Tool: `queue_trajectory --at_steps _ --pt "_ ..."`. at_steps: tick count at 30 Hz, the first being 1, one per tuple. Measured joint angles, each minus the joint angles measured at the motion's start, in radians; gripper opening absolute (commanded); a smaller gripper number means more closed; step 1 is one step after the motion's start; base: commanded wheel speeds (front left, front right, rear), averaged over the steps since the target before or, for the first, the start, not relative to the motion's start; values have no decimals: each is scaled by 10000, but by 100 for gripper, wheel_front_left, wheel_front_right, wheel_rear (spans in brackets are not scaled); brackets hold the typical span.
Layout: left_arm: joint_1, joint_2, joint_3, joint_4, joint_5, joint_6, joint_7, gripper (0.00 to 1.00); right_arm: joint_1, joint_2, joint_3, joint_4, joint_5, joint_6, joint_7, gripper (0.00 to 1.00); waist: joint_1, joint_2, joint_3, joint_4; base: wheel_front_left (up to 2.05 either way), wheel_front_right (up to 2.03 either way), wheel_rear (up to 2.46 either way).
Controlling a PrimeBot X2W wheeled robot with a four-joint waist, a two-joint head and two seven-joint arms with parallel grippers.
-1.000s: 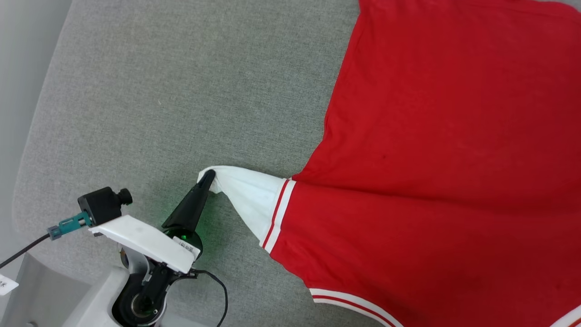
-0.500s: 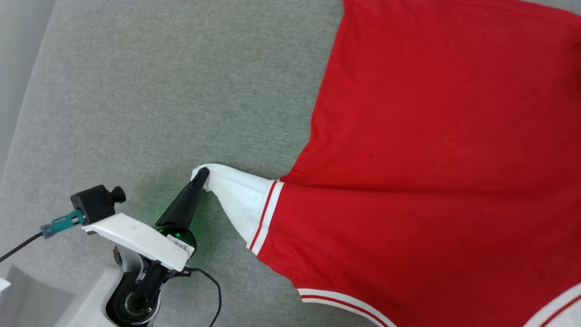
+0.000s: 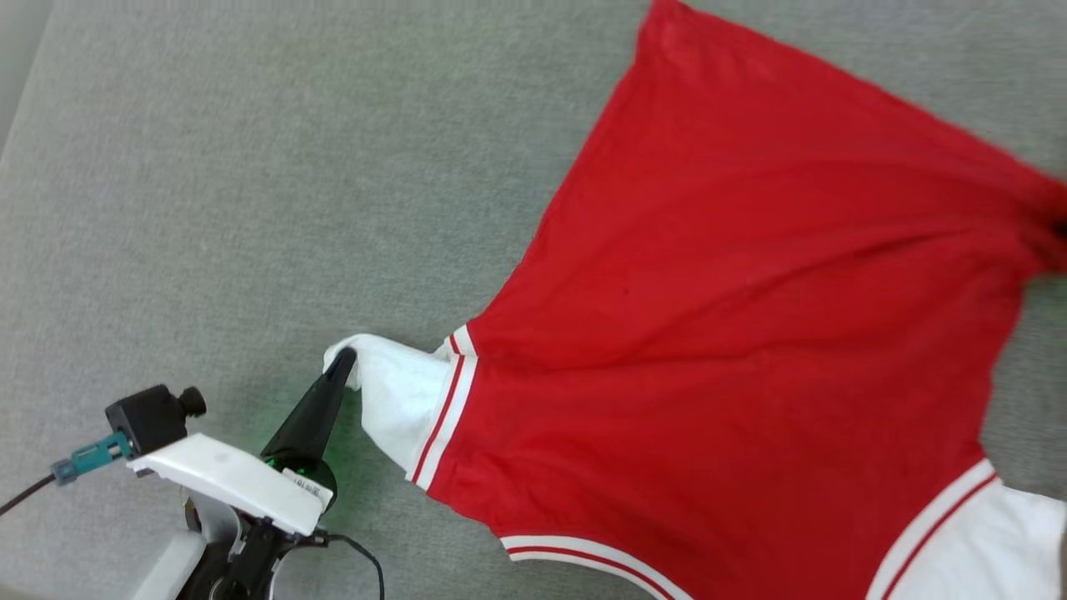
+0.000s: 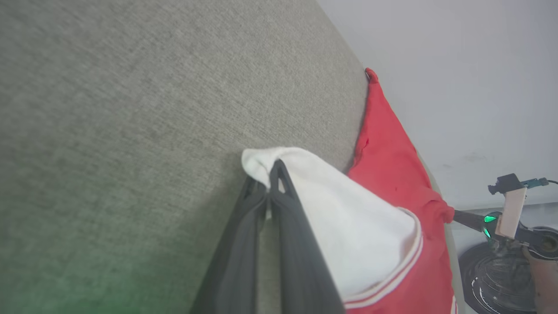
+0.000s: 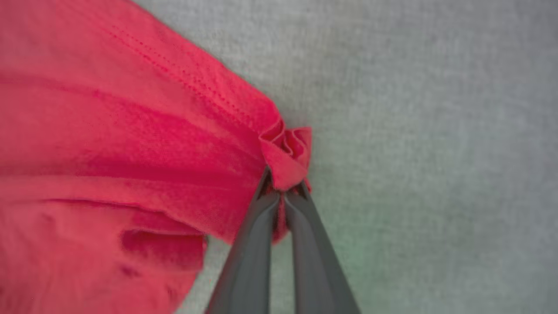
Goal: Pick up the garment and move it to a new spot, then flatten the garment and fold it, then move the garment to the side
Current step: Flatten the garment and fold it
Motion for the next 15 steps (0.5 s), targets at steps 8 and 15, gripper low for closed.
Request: queue_trajectory --at_steps 8,15 --pt "620 134 98 -265 -67 349 -178 0 3705 59 -1089 -3910 612 -4 1331 0 0 0 -891 -600 0 0 0" --pt "1242 347 253 -614 -167 654 -280 0 6866 1166 -2671 -7187 857 -8 1958 0 -1 0 -1648 -1275 0 0 0"
